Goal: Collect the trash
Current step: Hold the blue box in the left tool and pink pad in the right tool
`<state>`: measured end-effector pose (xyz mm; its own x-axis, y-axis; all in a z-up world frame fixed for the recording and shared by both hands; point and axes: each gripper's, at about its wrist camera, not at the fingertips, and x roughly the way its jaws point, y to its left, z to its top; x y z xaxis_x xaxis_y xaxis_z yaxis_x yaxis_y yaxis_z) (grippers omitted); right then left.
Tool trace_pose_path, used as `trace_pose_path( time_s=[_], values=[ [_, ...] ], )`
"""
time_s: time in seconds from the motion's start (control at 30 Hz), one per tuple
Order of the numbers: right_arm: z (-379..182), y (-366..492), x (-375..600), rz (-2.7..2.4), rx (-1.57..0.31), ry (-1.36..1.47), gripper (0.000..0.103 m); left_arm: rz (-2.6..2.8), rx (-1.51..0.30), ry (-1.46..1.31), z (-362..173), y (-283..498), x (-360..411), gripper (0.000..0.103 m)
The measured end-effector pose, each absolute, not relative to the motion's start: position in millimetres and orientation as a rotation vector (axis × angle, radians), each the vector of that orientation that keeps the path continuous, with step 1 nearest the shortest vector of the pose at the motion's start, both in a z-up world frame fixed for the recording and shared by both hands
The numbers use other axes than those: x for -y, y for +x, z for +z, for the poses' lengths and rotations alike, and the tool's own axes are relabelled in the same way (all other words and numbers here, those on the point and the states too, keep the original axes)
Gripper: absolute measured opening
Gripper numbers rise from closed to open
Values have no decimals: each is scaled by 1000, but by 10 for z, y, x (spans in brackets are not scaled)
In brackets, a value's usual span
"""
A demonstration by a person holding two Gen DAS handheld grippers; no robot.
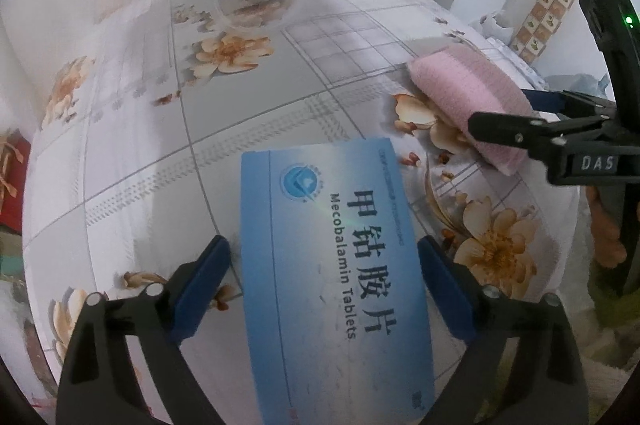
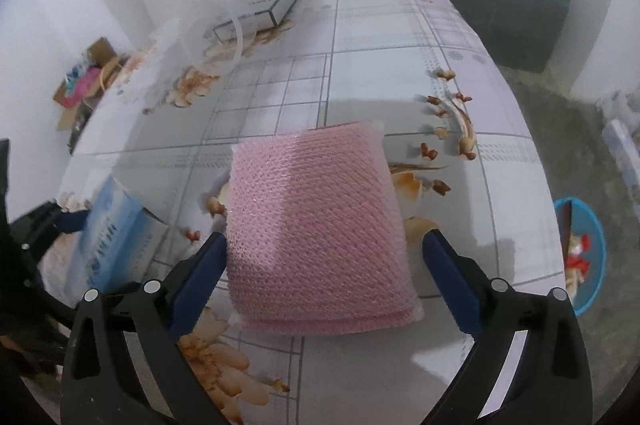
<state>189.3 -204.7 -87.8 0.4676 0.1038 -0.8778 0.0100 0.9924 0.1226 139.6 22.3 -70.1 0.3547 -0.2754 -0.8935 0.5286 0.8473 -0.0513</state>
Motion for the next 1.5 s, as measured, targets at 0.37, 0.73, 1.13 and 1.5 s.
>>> trace_pose_path(
  time_s=[0.37,0.73,1.13,1.5],
  values=[
    [-940,1903,1964,27,-1087,45,92,-488,-1058,294,-683,1388,-207,72],
    [-901,1884,1951,11,-1072,30,79,-489,-1053,282,-681,1389,-218,72],
    [-826,1860,1985,18,-1049,67,77,-486,-1032,256,-594,1380,-243,72],
    [-744,1837,2010,22,-1026,94,77,-490,-1007,241,-491,1377,-227,72]
  ],
)
